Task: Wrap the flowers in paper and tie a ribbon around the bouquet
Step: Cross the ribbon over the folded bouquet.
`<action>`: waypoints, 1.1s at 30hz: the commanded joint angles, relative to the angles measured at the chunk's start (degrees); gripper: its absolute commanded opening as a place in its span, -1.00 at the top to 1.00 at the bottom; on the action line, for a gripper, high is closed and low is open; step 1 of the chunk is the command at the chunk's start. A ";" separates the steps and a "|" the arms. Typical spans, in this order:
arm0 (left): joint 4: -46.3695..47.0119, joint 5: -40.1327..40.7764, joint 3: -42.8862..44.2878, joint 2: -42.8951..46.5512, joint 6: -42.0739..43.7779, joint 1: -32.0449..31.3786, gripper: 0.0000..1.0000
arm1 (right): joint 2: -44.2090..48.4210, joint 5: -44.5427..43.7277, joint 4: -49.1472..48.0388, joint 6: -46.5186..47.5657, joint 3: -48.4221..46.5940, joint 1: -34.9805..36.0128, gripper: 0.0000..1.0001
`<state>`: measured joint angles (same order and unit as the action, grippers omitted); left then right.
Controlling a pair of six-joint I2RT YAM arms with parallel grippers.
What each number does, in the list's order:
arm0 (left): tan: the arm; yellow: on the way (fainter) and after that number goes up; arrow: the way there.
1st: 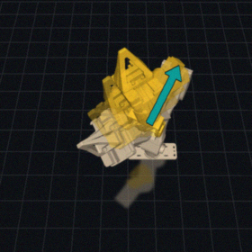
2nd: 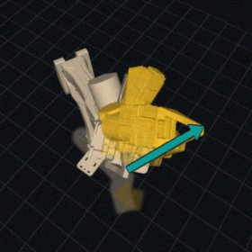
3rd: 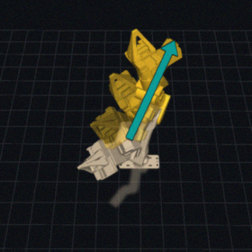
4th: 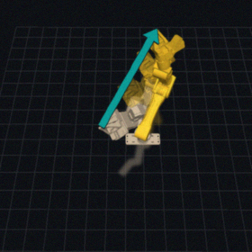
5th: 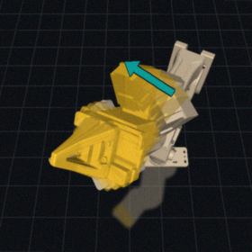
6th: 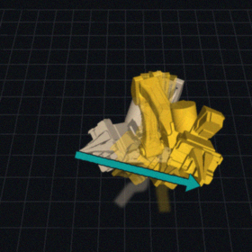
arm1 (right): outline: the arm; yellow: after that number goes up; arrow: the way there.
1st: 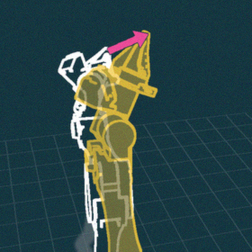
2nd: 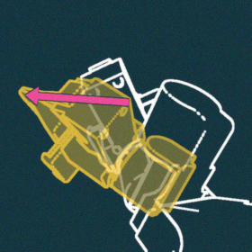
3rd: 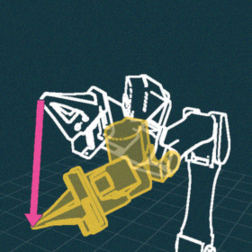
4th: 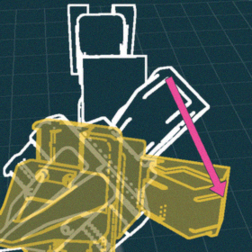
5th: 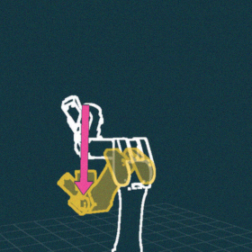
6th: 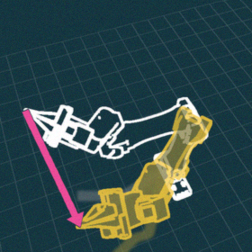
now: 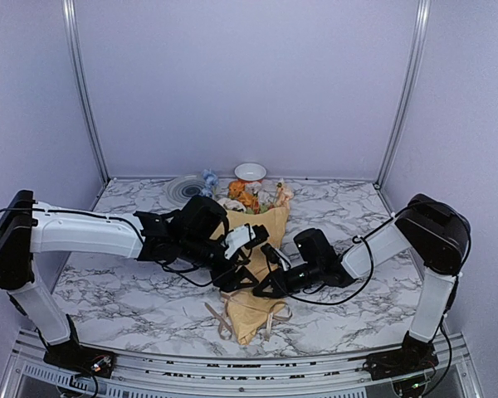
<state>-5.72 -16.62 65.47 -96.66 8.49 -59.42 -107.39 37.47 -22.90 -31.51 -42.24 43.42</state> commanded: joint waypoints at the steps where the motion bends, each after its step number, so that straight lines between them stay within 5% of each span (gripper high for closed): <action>1: -0.22 3.65 -3.77 -0.39 4.30 2.76 -0.43 | -1.95 -1.98 5.44 0.02 -0.38 -0.31 0.52; 6: -1.51 8.31 -2.43 -5.88 6.91 2.56 -0.55 | -1.92 -1.95 5.49 0.09 -0.17 -0.26 0.53; 10: -2.18 4.99 -2.89 -8.49 10.07 2.56 -0.84 | -1.83 -2.20 5.52 -0.10 0.14 -0.28 0.53; 13: -2.30 4.54 -2.48 -10.02 11.54 2.47 -0.85 | -1.94 -2.16 5.75 0.17 -0.03 -0.27 0.54; 19: -2.82 8.31 -1.88 -11.42 13.41 1.95 -0.40 | -1.53 -2.05 5.73 0.12 0.35 -0.29 0.55; 21: -2.47 9.52 -1.67 -11.44 12.77 1.94 0.03 | -1.60 -1.97 5.67 0.13 0.48 -0.26 0.55; 25: -0.47 10.06 -1.70 -11.56 11.57 1.94 0.56 | -1.91 -1.67 5.50 -0.07 0.71 -0.29 0.55; 31: -0.62 9.75 -0.31 -13.53 10.45 1.94 1.00 | -1.64 -1.63 5.14 -0.35 1.08 -0.26 0.55; 33: -0.61 11.99 0.21 -13.80 9.67 1.94 1.00 | -1.60 -1.64 5.23 -0.32 1.11 -0.26 0.55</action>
<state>-6.26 -7.18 63.81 -108.66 19.57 -57.36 -107.39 37.43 -22.68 -31.51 -42.28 43.42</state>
